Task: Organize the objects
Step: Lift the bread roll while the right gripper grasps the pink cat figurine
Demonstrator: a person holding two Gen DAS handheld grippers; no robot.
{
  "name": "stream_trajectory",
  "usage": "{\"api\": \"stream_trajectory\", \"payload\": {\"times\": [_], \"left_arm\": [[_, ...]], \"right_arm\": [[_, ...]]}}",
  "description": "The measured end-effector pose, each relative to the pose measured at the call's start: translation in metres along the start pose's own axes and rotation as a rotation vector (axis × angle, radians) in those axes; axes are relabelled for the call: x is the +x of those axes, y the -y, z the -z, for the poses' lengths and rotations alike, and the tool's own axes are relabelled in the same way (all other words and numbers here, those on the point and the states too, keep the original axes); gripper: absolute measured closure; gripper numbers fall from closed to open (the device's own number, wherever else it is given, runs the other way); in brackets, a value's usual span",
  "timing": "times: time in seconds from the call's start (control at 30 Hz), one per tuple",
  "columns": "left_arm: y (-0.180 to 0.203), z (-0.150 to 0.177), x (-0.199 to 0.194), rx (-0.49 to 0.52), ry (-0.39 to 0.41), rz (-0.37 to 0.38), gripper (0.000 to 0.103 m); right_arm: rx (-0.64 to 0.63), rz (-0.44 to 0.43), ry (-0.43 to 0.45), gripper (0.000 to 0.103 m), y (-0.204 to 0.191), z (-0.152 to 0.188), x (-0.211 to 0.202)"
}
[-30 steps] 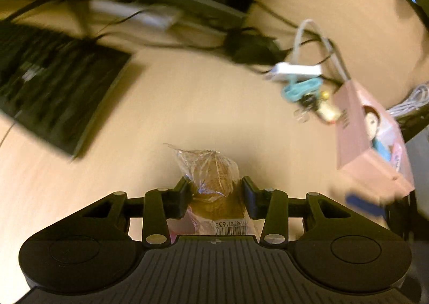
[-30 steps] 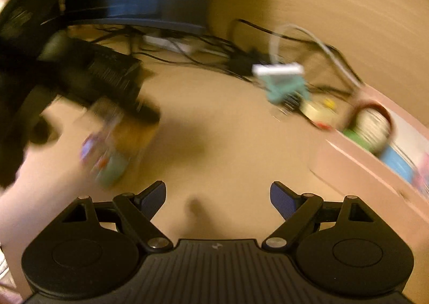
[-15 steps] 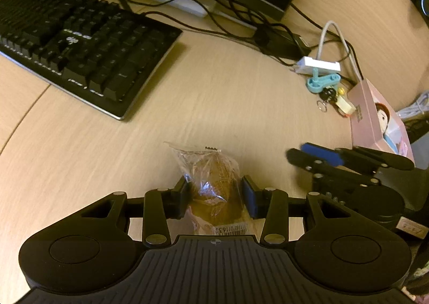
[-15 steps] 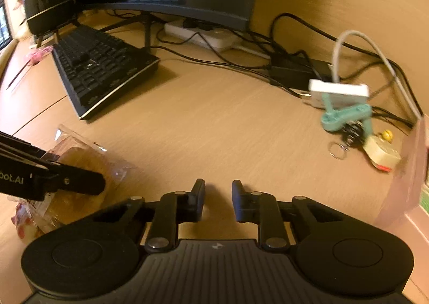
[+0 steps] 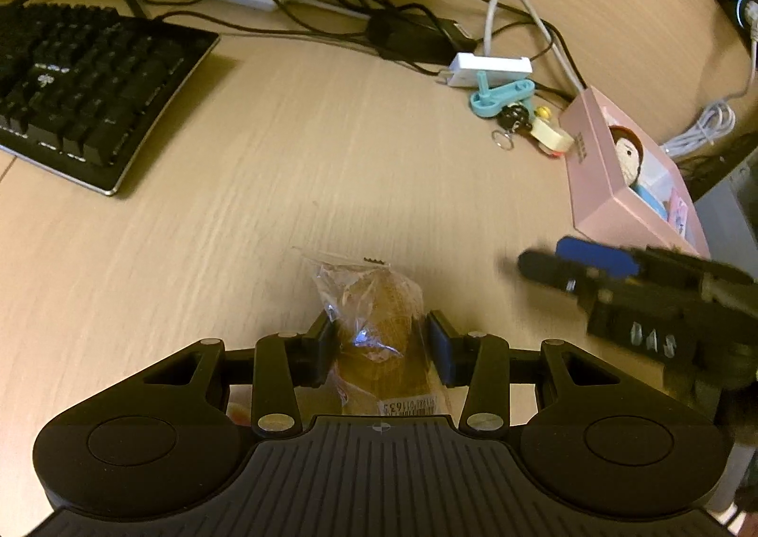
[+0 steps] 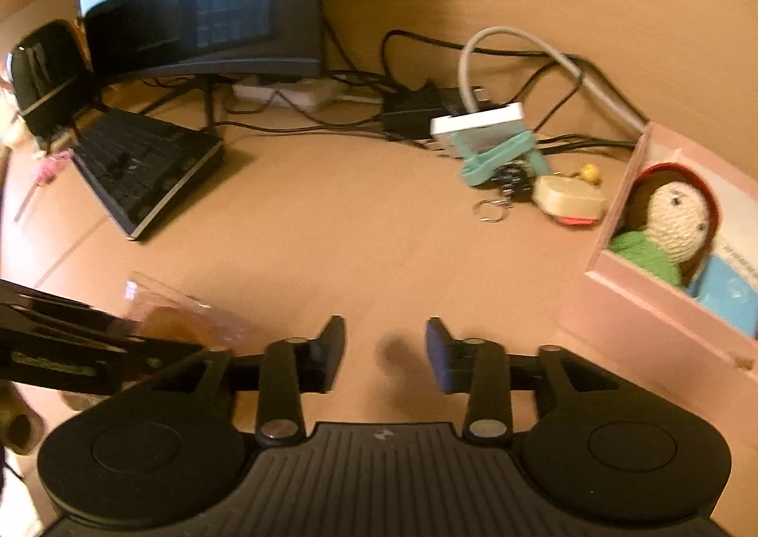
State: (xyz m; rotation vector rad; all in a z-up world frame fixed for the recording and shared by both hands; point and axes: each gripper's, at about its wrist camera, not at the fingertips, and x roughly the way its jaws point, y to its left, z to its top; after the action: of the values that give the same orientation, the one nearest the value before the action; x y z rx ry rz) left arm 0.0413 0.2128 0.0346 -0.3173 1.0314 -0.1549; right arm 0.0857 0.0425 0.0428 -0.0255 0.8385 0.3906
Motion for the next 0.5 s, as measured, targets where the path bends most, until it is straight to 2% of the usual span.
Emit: {"api": "stream_trajectory", "payload": {"times": [0.17, 0.27, 0.37, 0.5], "left_arm": [[-0.008, -0.012, 0.009, -0.036, -0.040, 0.073, 0.059], [-0.016, -0.031, 0.012, -0.052, -0.060, 0.102, 0.060], [-0.027, -0.054, -0.005, -0.085, 0.001, 0.129, 0.061], [-0.040, -0.072, -0.031, -0.089, 0.077, 0.114, 0.061]], "right_arm": [[-0.064, -0.031, -0.003, 0.042, -0.015, 0.009, -0.021], [-0.107, -0.106, -0.032, 0.034, -0.025, 0.019, -0.038], [-0.177, -0.207, -0.033, 0.031, -0.053, 0.027, -0.044], [-0.253, -0.268, -0.013, 0.030, -0.097, 0.025, -0.027]]}}
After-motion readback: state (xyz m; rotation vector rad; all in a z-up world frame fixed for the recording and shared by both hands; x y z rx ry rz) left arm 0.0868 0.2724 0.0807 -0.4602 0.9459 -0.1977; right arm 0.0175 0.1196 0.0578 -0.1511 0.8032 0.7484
